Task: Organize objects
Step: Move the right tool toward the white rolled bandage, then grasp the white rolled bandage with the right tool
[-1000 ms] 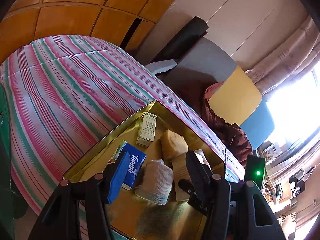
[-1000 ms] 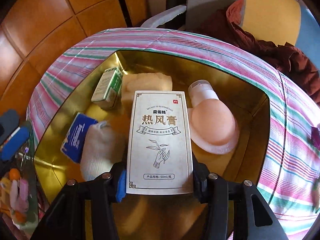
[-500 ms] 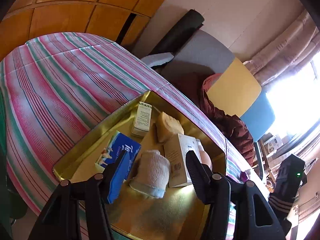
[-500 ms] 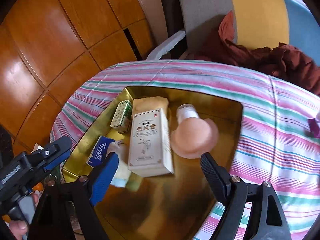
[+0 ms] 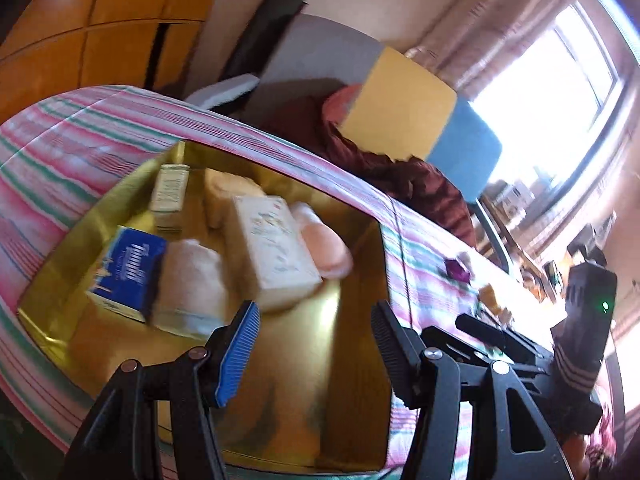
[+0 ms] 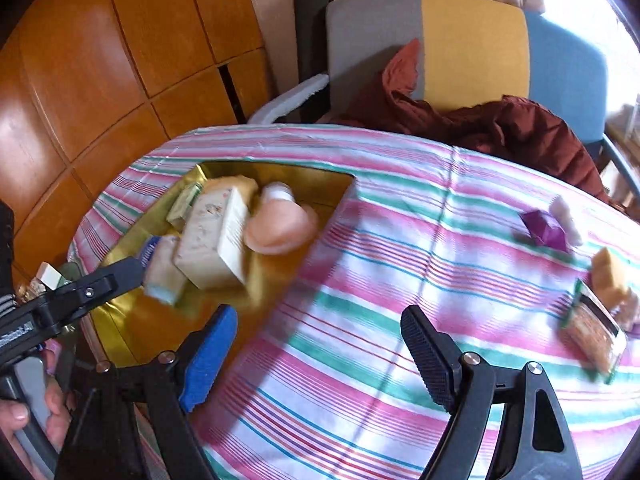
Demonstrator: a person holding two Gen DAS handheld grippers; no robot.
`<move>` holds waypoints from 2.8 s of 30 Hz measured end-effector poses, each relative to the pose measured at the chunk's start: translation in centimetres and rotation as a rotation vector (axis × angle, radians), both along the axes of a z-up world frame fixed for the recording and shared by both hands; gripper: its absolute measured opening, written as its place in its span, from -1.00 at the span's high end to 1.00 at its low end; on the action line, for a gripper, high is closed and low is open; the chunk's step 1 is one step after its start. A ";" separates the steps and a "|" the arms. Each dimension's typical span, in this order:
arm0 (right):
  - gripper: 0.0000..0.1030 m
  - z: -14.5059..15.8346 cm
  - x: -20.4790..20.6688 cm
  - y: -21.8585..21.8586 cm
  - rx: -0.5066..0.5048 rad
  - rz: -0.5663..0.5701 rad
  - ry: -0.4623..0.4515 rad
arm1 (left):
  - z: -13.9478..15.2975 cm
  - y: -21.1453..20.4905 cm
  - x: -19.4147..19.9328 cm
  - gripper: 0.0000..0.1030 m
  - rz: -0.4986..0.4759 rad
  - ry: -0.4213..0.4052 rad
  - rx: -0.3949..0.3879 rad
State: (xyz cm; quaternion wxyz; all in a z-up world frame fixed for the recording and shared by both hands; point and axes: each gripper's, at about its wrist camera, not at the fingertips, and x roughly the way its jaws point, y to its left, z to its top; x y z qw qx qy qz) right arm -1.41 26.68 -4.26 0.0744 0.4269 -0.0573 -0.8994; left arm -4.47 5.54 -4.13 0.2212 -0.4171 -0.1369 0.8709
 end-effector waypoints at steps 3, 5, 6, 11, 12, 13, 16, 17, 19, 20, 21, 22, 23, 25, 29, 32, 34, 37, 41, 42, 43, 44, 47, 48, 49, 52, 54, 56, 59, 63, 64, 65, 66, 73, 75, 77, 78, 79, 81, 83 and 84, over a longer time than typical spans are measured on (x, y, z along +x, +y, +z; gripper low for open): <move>-0.64 -1.2 1.2 2.7 0.030 -0.027 -0.036 | -0.3 2.1 1.2 -0.15 -0.077 -0.001 -0.015; -0.64 -1.9 1.8 4.7 0.052 -0.050 -0.057 | -0.4 3.4 2.1 -0.15 -0.128 0.002 -0.016; -0.64 -2.3 2.3 5.8 0.064 -0.064 -0.066 | -0.4 4.1 2.6 -0.15 -0.155 0.006 -0.018; -0.64 -3.3 3.9 11.9 0.101 -0.141 -0.098 | -0.7 6.9 4.7 -0.15 -0.260 0.037 -0.035; -0.64 -3.4 4.1 13.0 0.101 -0.155 -0.097 | -0.9 7.4 5.2 -0.15 -0.281 0.040 -0.036; -0.64 -3.4 4.3 14.1 0.099 -0.165 -0.097 | -1.0 7.9 5.6 -0.15 -0.296 0.040 -0.038; -0.64 -3.4 4.3 16.8 0.092 -0.195 -0.097 | -1.3 9.2 6.7 -0.15 -0.334 0.040 -0.046; -0.64 -3.3 4.2 17.8 0.090 -0.202 -0.096 | -1.3 9.7 6.9 -0.15 -0.343 0.041 -0.050; -0.65 -2.9 3.9 19.2 0.100 -0.204 -0.081 | -1.3 10.5 7.5 -0.15 -0.350 0.046 -0.056; -0.65 -2.7 3.6 19.7 0.112 -0.198 -0.069 | -1.3 10.8 7.7 -0.15 -0.354 0.042 -0.054; -0.65 -2.6 3.1 20.3 0.124 -0.186 -0.061 | -1.3 10.9 7.9 -0.15 -0.358 0.038 -0.054; -0.67 -2.6 2.7 20.7 0.133 -0.171 -0.057 | -1.4 11.2 8.1 -0.15 -0.361 0.035 -0.058; -0.69 -2.7 2.2 21.1 0.134 -0.151 -0.050 | -1.4 11.5 8.3 -0.15 -0.365 0.032 -0.067; -0.70 -3.1 1.4 21.9 0.122 -0.125 -0.042 | -1.5 12.0 8.5 -0.15 -0.371 0.033 -0.087; -0.71 -4.4 0.8 23.9 0.066 -0.155 -0.032 | -1.6 12.4 9.1 -0.15 -0.379 0.033 -0.116; -0.72 -5.5 0.9 25.0 -0.008 -0.178 -0.066 | -2.0 13.0 9.1 -0.15 -0.376 0.018 -0.125; -0.74 -6.1 0.7 24.5 -0.112 -0.117 -0.158 | -2.1 13.3 9.1 -0.15 -0.375 0.014 -0.125; -0.71 -5.3 1.4 22.5 -0.313 0.004 -0.176 | -2.1 13.7 9.2 -0.15 -0.378 0.015 -0.134; -0.71 -2.3 2.1 21.7 -0.255 0.001 -0.076 | -2.5 14.3 9.1 -0.15 -0.384 0.006 -0.150; -0.71 -1.8 2.4 22.5 -0.240 -0.042 -0.053 | -2.7 14.4 9.2 -0.15 -0.386 0.003 -0.152; -0.71 -1.3 2.7 23.6 -0.224 -0.102 -0.028 | -2.8 14.5 9.2 -0.15 -0.386 0.001 -0.156; -0.71 -0.8 2.9 24.7 -0.204 -0.169 -0.009 | -2.9 14.5 9.2 -0.15 -0.385 0.000 -0.160; -0.70 0.1 4.1 29.0 -0.168 -0.404 0.039 | -3.0 14.6 9.2 -0.15 -0.386 -0.009 -0.159; -0.68 0.2 4.5 30.2 -0.131 -0.473 0.046 | -3.1 14.7 9.2 -0.15 -0.385 -0.011 -0.160; -0.60 0.3 4.7 31.1 -0.085 -0.522 0.046 | -3.1 14.8 9.2 -0.15 -0.386 -0.014 -0.160; -0.40 0.0 4.5 32.6 0.013 -0.571 0.031 | -3.1 15.3 9.3 -0.15 -0.394 -0.013 -0.160; -0.30 -0.5 3.8 32.7 0.020 -0.556 0.015 | -3.1 15.7 9.3 -0.15 -0.403 -0.011 -0.163; -0.16 -1.5 2.7 32.5 0.021 -0.522 -0.007 | -3.2 16.0 9.4 -0.15 -0.411 -0.011 -0.168; 0.04 -3.7 1.1 31.7 0.065 -0.470 -0.057 | -3.3 16.3 9.5 -0.15 -0.421 -0.016 -0.173; 0.04 -4.5 0.6 31.2 0.135 -0.444 -0.059 | -3.5 16.5 9.5 -0.15 -0.422 -0.020 -0.181; 0.04 -4.5 0.7 31.4 0.116 -0.449 -0.059 | -3.6 16.5 9.4 -0.15 -0.423 -0.024 -0.180; 0.04 -4.4 0.8 31.6 0.105 -0.449 -0.058 | -3.6 16.6 9.3 -0.15 -0.424 -0.027 -0.180; 0.04 -4.4 0.9 31.5 0.107 -0.443 -0.061 | -3.7 16.7 9.3 -0.15 -0.425 -0.029 -0.181; 0.49 -3.9 1.6 31.4 -0.043 -0.405 -0.163 | -3.2 17.7 9.0 -0.15 -0.433 -0.017 -0.186; 0.49 -4.2 2.5 31.5 -0.132 -0.381 -0.222 | -3.1 18.0 8.9 -0.15 -0.435 -0.012 -0.190; 0.49 -4.5 3.4 31.2 -0.170 -0.341 -0.260 | -3.1 18.5 8.7 -0.15 -0.439 -0.009 -0.199; 0.49 -4.5 3.9 31.1 -0.166 -0.331 -0.273 | -3.1 18.8 8.5 -0.15 -0.442 -0.008 -0.202; 0.48 -4.6 4.2 31.0 -0.156 -0.321 -0.282 | -3.0 19.0 8.3 -0.15 -0.444 -0.006 -0.203; 0.42 -4.7 4.5 30.9 -0.152 -0.336 -0.285 | -2.9 19.8 8.0 -0.15 -0.452 0.001 -0.209; 0.12 -4.9 4.3 30.8 -0.171 -0.344 -0.292 | -2.5 20.7 7.6 -0.15 -0.460 0.014 -0.213; 0.08 -5.0 4.2 30.6 -0.178 -0.339 -0.291 | -2.4 21.3 7.4 -0.15 -0.464 0.023 -0.217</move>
